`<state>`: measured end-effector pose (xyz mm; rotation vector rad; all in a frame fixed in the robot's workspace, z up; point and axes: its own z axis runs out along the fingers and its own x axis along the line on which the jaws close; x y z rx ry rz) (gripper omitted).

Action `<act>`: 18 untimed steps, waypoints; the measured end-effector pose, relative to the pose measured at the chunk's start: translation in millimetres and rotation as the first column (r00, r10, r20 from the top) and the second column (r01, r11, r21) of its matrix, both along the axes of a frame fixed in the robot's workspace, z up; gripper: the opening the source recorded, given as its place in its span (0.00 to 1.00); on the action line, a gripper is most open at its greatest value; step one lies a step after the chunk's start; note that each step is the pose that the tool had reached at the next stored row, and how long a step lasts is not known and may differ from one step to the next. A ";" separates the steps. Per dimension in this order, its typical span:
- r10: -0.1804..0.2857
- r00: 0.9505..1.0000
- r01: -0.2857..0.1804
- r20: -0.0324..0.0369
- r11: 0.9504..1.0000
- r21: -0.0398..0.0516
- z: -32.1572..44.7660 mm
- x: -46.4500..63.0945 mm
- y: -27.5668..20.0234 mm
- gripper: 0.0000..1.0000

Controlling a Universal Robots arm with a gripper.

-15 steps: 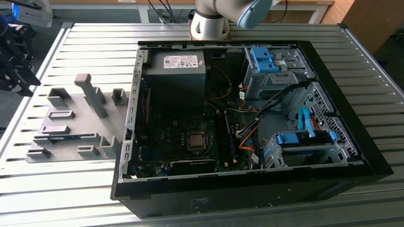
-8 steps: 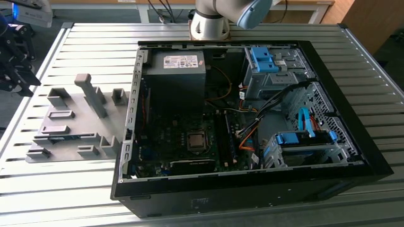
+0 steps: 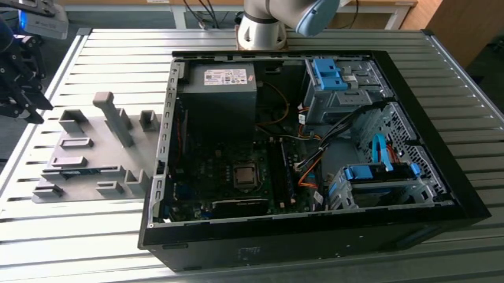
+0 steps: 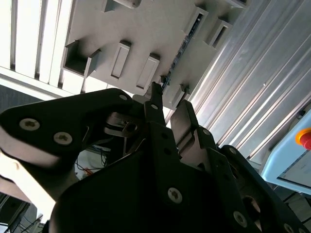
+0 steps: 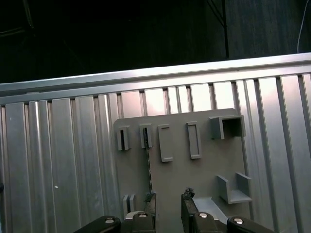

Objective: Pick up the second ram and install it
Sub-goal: 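Pick up the second ram and move it above second insertion slot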

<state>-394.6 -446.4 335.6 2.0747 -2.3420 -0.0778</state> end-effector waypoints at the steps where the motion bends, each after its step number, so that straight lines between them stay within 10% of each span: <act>1: 0.002 1.000 -0.002 0.000 1.000 0.000 -1.1 -0.2 -0.2 0.35; 18: 0.024 1.000 -0.024 0.000 1.000 0.000 -10.0 -1.3 -2.5 0.35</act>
